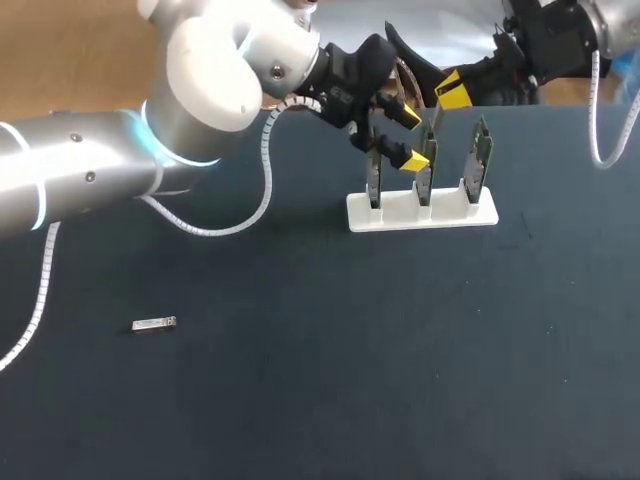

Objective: Pick up the optical module with the left hand, and insert it into the network port with the right hand.

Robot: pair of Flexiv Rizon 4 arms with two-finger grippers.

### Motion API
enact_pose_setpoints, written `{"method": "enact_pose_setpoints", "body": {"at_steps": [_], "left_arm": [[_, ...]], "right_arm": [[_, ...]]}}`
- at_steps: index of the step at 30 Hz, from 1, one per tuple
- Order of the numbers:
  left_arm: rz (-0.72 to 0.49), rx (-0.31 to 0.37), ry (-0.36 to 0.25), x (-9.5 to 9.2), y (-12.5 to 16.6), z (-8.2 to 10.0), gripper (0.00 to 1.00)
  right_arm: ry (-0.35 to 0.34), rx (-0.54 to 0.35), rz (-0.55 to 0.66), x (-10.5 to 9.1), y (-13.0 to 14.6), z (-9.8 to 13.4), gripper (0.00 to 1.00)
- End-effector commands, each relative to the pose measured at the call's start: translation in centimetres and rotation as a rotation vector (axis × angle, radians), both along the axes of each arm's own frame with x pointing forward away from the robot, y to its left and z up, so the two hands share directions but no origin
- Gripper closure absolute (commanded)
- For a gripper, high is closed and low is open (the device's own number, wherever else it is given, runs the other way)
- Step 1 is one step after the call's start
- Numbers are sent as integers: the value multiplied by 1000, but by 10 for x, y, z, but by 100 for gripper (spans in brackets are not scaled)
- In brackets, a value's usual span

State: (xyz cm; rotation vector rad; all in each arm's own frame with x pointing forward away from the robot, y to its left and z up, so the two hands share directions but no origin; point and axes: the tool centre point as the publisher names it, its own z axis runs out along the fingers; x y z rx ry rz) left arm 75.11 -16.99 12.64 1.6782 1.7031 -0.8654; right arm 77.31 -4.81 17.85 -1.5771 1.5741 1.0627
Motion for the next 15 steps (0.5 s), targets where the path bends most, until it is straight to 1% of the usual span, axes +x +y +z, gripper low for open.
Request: {"method": "enact_pose_setpoints", "body": {"at_steps": [1, 14, 15], "left_arm": [[0, 18, 5, 3, -2, -1, 0], [31, 30, 18, 6, 3, -4, 0], [33, 14, 5, 6, 3, -3, 0]], "right_arm": [[0, -3, 3, 2, 1, 0, 100], [-6, -12, 10, 5, 1, 1, 100], [-6, -12, 11, 5, 1, 1, 100]]}}
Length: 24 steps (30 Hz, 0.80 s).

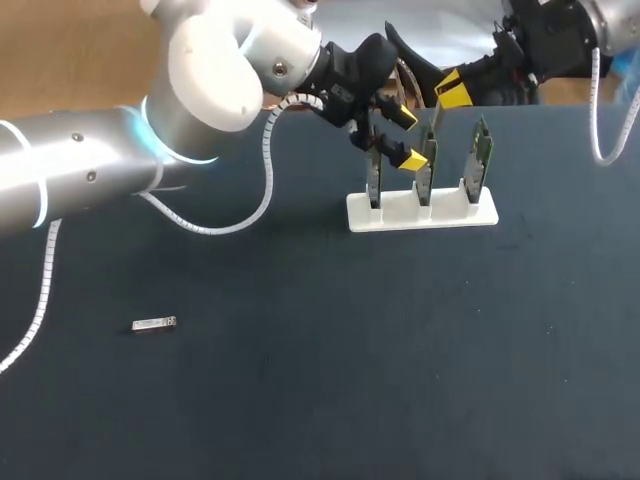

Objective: Pick up the optical module with the left hand, and insert it into the network port with the right hand.

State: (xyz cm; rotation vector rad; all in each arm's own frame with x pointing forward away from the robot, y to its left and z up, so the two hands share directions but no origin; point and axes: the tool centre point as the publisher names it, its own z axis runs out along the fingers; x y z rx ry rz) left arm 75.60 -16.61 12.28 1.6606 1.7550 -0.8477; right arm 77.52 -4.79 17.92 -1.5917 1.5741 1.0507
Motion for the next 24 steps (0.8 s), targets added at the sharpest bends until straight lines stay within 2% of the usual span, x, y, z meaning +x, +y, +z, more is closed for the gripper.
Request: {"method": "enact_pose_setpoints", "body": {"at_steps": [1, 3, 15, 24], "left_arm": [[-6, -22, -3, 1, -1, 1, 0], [-8, -3, -10, 1, -1, 1, 0], [-23, -2, -5, 1, -2, 1, 0], [-23, -2, -5, 1, -2, 1, 0]], "right_arm": [[1, -2, 7, 3, 1, 0, 100], [-6, -10, 10, 4, 1, 0, 100], [-17, -13, 24, 4, 1, 2, 100], [-63, -66, 55, 0, 5, 2, 100]]}}
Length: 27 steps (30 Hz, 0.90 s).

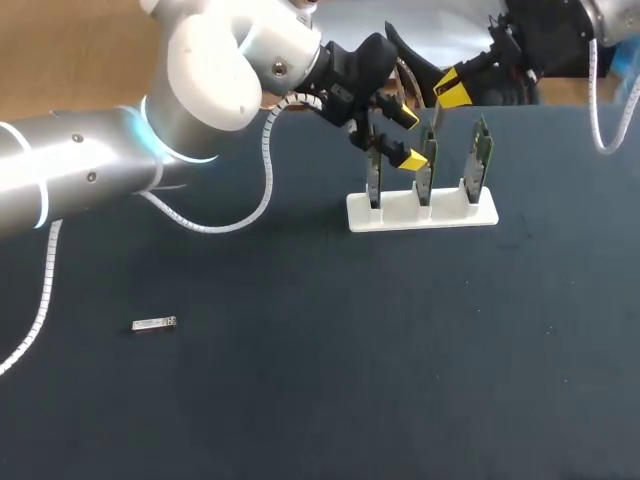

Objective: Pick up the optical module with the left hand, and insert it into the network port with the right hand.

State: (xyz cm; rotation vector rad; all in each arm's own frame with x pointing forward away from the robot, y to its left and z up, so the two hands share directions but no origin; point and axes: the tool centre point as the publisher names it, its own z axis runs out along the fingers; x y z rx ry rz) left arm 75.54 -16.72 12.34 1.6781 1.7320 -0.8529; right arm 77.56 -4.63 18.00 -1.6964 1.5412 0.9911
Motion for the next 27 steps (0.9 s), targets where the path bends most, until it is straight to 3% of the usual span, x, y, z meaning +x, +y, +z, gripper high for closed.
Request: {"method": "enact_pose_setpoints", "body": {"at_steps": [1, 27], "left_arm": [[-3, 3, 3, 2, -1, 0, 0], [-3, 3, 3, 2, -1, 0, 0]], "right_arm": [[-10, -12, 0, -1, 4, 1, 100], [2, -43, -4, -8, 7, -9, 100]]}}
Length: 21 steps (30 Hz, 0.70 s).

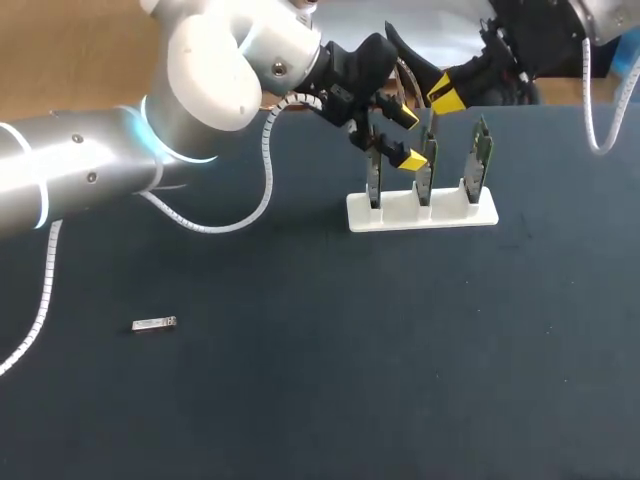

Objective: Pick up the optical module with the left hand, and insert it into the network port with the right hand.

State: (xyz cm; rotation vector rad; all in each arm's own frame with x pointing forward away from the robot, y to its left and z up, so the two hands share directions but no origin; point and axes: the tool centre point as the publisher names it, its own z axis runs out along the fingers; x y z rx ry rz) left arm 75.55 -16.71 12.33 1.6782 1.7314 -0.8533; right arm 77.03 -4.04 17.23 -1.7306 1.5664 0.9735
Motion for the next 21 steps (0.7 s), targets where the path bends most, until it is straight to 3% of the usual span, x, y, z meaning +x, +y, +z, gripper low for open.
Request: {"method": "enact_pose_setpoints", "body": {"at_steps": [1, 21], "left_arm": [[-3, 4, 3, 2, -1, 0, 0], [-3, 4, 3, 2, -1, 0, 0]], "right_arm": [[-1, -6, -16, -3, 1, -2, 100], [-4, -17, -46, -5, 1, 1, 100]]}}
